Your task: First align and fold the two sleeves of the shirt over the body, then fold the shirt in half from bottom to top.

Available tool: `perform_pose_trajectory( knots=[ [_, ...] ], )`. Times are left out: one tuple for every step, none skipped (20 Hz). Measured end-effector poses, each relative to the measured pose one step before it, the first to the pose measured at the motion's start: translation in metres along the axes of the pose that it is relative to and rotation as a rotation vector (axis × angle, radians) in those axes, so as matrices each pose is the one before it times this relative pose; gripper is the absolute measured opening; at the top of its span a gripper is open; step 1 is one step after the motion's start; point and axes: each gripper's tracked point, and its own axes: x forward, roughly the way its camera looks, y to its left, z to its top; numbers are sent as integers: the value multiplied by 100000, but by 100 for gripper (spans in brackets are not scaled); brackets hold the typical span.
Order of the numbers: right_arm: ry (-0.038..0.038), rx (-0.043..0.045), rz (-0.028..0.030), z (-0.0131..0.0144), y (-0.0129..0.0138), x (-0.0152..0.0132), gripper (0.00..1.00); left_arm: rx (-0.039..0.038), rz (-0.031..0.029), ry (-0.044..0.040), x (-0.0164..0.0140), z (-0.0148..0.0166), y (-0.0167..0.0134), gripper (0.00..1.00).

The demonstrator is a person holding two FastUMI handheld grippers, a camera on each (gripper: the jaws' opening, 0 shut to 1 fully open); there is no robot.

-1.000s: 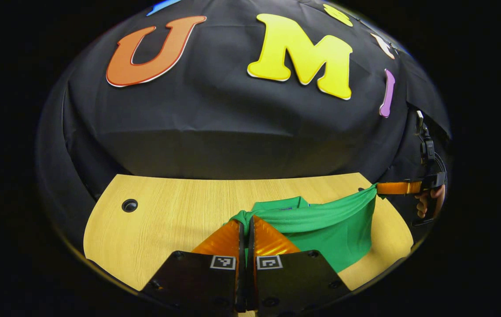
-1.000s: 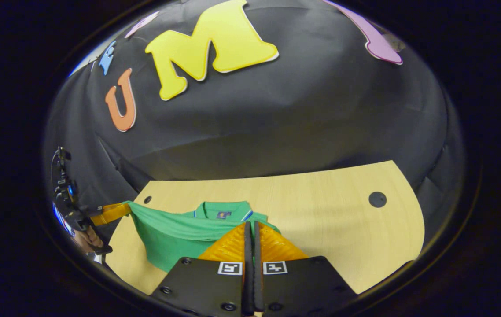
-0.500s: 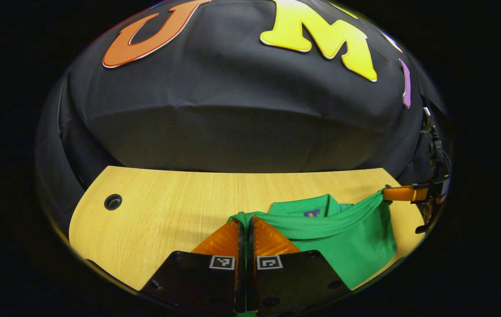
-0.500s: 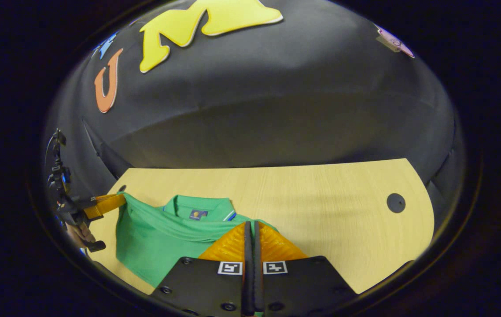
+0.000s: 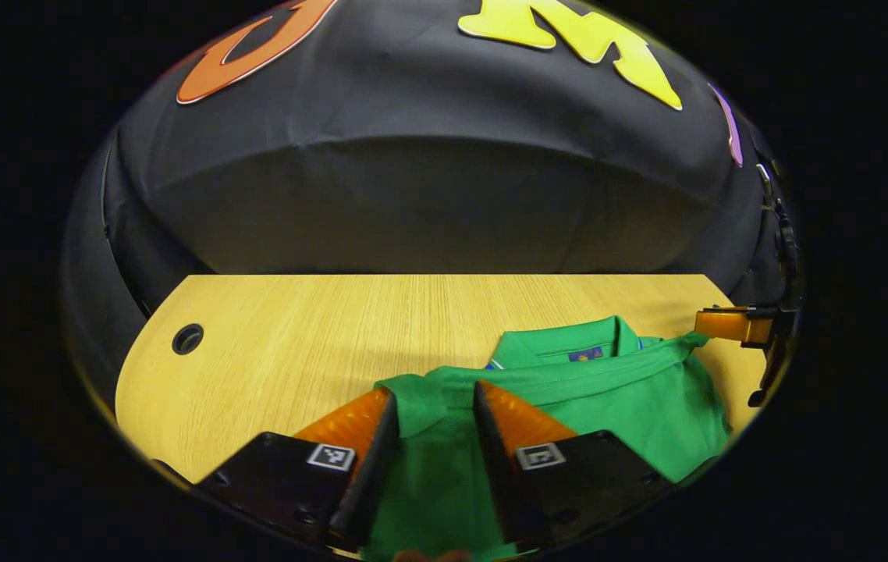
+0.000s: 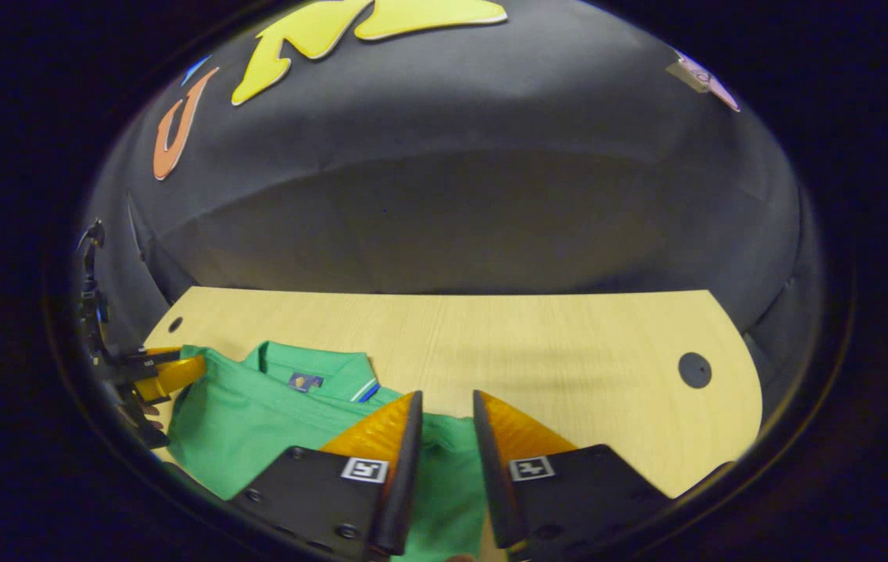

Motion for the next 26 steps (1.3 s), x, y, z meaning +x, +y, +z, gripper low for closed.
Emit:
perform_pose_trajectory(
  knots=[
    [-1984, 562, -990, 751, -93, -778, 58, -1340, 700, -1152, -767, 485, 62, 80],
    [-2717, -51, -1790, 877, -235, -775, 69, -1169, -58, -1160, -1013, 657, -53, 88],
    [-3025, -239, -1771, 876, -210, -836, 80, -730, 6, -854, -753, 542, -53, 99],
    [-2519, -311, -1126, 970, -37, -1216, 84, -480, -231, -1121, -968, 687, -161, 99],
    [-2875, -274, -744, 926, 81, -1466, 90, -639, -424, -1623, -1302, 835, -212, 100],
    [-3077, -509, -440, 1149, 102, -1656, 96, -636, -435, -2388, -1301, 1157, -291, 100],
    [-3227, -830, -86, 1161, 146, -1796, 93, -375, -5, -3099, -1581, 1409, -178, 100],
    [-3543, -1164, -176, 1241, 265, -1802, 93, -113, -306, -3715, -1714, 1663, -363, 100],
    [-3590, -1226, 170, 1299, 364, -1942, 93, 185, -998, -3613, -1691, 1610, -432, 100],
    [-3204, -925, 30, 1353, 360, -1961, 97, 304, -397, -3615, -1958, 1821, -458, 99],
    [-3475, -647, 422, 1394, 453, -2094, 93, 1655, -48, -3387, -2041, 1471, -273, 98],
    [-3459, -724, 3, 1496, 334, -2042, 93, 2511, 726, -3306, -2095, 1738, -168, 98],
    [-3696, -572, -482, 1524, 217, -2197, 93, 2064, 597, -3342, -1946, 1589, -477, 98],
    [-2521, -813, -1231, 1299, 149, -1962, 93, 1195, 526, -3175, -2012, 1549, -589, 98],
    [-2449, -182, -391, 989, 229, -2092, 93, 336, 874, -2853, -1996, 1524, -263, 98],
    [-2156, 618, -321, 966, 295, -2019, 93, -184, 626, -2549, -1973, 1446, -357, 98],
    [-2500, 889, -72, 1053, 278, -2155, 93, -446, 603, -3015, -1713, 1177, -175, 98],
    [-1888, 1079, -1130, 684, 64, -1985, 96, -462, 31, -2256, -1755, 983, -475, 98],
    [-1255, 1486, -1004, 351, 84, -1745, 93, -381, 330, -1269, -1864, 662, -400, 98],
    [186, 1064, -836, -17, 254, -1810, 93, -59, 583, -1569, -1926, 467, -152, 100],
    [22, 1369, -542, -175, 358, -1890, 93, -141, 1368, -2089, -1747, 633, -24, 98],
    [-1153, 1595, 178, 85, 491, -1782, 93, -703, 1350, -1855, -1667, 398, -73, 98],
    [-2243, 629, -99, 903, 514, -1281, 96, -548, 733, -1226, -1600, 19, -68, 98],
    [-2534, -1236, -103, 268, 273, -1505, 93, -324, 377, -1197, -1563, 177, -86, 98],
    [-2340, -2304, -14, 152, 272, -1532, 93, 104, 23, -915, -1376, -46, -200, 98],
    [-1618, -2077, 264, 189, 228, -1297, 93, 975, -166, -669, -1111, -186, -259, 98]
  ],
)
